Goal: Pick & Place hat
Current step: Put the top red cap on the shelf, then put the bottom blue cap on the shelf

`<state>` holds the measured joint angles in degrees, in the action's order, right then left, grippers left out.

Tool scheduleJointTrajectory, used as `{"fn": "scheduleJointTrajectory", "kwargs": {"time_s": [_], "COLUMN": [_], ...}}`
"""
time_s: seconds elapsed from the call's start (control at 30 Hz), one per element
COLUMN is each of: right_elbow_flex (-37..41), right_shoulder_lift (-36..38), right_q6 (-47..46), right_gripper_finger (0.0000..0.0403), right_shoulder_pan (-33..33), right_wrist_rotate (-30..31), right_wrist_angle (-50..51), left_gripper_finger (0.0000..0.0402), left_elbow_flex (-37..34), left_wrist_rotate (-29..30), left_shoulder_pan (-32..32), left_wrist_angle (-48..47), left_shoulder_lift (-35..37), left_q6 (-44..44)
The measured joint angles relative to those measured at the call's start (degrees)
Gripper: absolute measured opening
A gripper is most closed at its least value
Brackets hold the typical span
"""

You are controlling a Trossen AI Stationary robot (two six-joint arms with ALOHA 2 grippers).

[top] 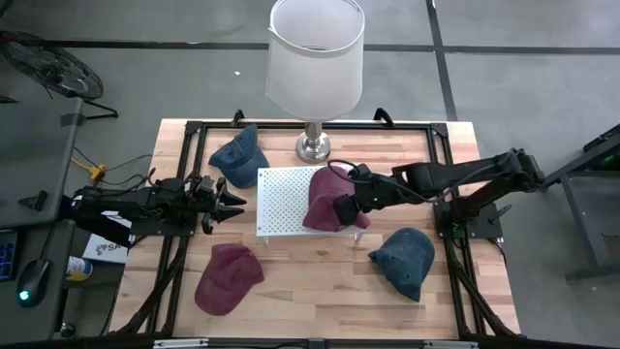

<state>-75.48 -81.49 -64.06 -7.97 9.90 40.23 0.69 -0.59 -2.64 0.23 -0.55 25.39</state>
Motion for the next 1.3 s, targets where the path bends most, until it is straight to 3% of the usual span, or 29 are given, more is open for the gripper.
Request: {"fn": "scheduleJointTrajectory", "kwargs": {"time_s": [0.97, 1.3], "right_elbow_flex": [0.0, 0.0], "right_shoulder_lift": [7.64, 11.53], "right_q6": [-1.56, -0.23], "right_gripper_finger": [0.019, 0.019], "right_shoulder_pan": [-2.6, -2.71], "right_wrist_rotate": [3.57, 4.89], "right_wrist_angle": [8.96, 19.1], "left_gripper_finger": [0.0154, 0.0154], "left_elbow_flex": [0.0, 0.0], "left_wrist_rotate": [0.01, -0.01], "left_shoulder_pan": [-0.01, 0.01], "left_wrist_angle": [0.0, 0.0], "left_shoulder_lift": [0.01, 0.0], "left_q6": [0.0, 0.0]}}
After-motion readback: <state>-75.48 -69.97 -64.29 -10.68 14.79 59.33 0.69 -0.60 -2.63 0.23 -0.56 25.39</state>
